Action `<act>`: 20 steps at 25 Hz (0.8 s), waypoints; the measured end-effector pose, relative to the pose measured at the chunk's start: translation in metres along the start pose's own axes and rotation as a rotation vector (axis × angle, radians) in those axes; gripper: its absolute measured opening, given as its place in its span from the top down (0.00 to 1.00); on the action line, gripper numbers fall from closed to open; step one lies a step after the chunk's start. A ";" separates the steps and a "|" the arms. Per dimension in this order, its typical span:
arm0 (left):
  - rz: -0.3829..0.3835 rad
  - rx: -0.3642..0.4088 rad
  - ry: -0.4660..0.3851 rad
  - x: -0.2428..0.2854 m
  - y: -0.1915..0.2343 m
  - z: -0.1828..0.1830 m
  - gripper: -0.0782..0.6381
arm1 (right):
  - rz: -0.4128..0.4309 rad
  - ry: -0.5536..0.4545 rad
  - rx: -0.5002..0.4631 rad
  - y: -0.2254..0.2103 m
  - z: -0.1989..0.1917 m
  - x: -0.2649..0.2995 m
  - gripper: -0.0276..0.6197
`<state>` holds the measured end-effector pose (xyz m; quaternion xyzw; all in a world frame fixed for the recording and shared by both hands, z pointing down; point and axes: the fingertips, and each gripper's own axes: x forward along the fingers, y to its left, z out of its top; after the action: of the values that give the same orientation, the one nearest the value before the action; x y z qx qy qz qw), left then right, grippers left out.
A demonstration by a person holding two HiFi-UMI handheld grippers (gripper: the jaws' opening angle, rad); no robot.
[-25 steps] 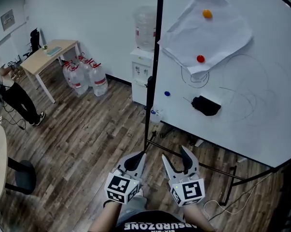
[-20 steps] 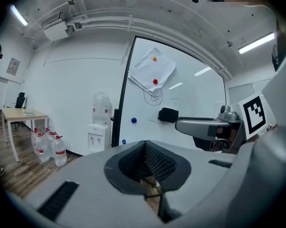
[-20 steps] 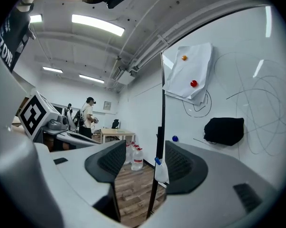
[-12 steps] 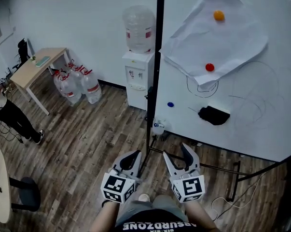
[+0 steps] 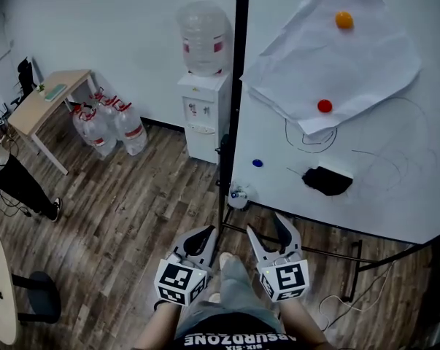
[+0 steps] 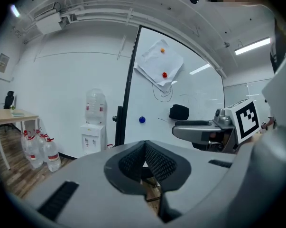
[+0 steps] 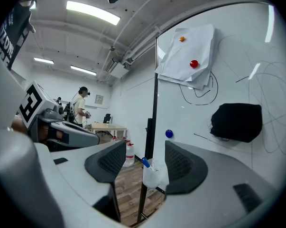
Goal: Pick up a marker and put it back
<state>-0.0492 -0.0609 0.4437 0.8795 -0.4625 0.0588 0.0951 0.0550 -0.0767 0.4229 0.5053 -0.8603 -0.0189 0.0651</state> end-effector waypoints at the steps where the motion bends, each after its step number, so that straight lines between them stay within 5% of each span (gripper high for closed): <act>1: 0.004 0.004 0.000 0.003 0.004 0.001 0.88 | 0.006 0.004 -0.001 0.000 -0.002 0.006 0.60; 20: 0.023 -0.011 0.021 0.071 0.057 0.013 0.88 | 0.131 0.158 -0.083 -0.003 -0.054 0.097 0.63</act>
<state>-0.0558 -0.1526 0.4506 0.8730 -0.4719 0.0666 0.1040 0.0184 -0.1613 0.4850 0.4446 -0.8822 -0.0101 0.1548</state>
